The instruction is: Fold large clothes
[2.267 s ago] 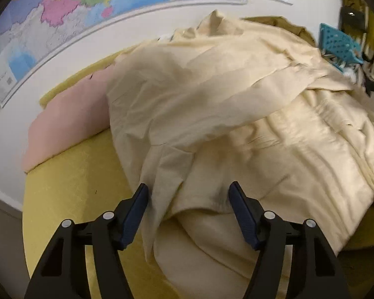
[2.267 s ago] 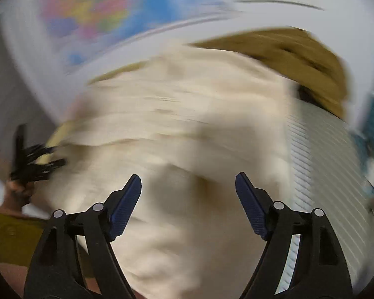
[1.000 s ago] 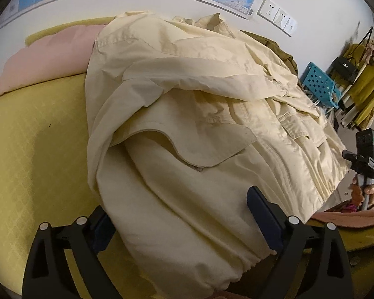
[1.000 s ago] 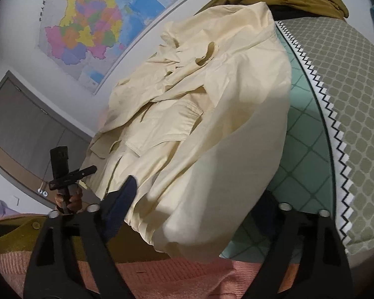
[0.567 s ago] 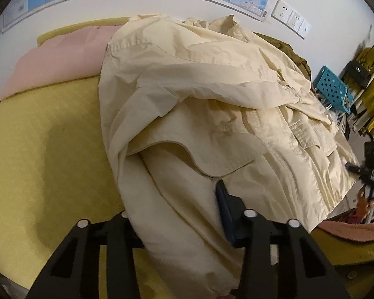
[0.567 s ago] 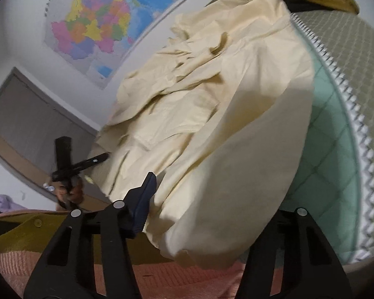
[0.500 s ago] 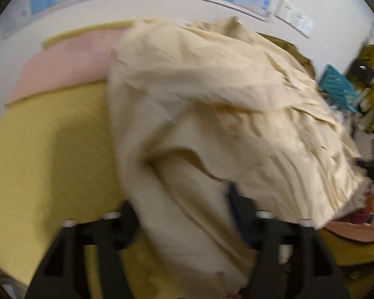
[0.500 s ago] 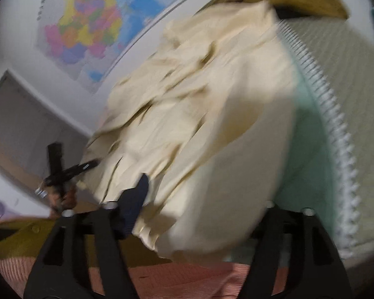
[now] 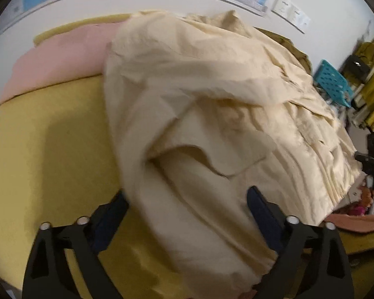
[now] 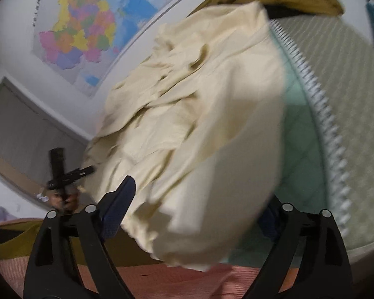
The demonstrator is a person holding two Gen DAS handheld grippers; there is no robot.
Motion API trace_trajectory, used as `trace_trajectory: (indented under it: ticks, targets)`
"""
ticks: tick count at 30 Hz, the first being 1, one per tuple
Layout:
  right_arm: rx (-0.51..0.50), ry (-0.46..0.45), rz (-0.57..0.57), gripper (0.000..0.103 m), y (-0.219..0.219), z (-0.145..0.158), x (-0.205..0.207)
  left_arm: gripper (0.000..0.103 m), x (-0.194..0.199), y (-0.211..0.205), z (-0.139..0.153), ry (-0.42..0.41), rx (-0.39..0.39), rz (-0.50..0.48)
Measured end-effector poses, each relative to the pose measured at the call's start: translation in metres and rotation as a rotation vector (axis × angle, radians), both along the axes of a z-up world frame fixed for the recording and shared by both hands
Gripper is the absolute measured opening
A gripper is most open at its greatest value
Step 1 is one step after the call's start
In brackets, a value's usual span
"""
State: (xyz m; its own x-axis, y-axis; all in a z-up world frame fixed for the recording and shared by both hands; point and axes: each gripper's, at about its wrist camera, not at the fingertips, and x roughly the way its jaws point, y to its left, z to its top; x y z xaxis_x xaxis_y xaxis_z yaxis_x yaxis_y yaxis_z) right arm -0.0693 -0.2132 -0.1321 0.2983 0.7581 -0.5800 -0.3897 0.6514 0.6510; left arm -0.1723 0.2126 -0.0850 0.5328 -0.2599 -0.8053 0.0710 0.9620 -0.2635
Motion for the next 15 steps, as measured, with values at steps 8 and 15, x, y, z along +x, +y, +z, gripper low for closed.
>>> trace_trajectory:
  ticks: [8,15]
  targets:
    - [0.091,-0.022,0.047,0.022,0.011,0.005,-0.014,0.029,-0.009,-0.009,0.005,-0.067,-0.052,0.030]
    - [0.218,-0.205,0.075,0.016,0.006,0.077,-0.038,0.022,-0.030,-0.005,0.059,-0.205,-0.152,0.024]
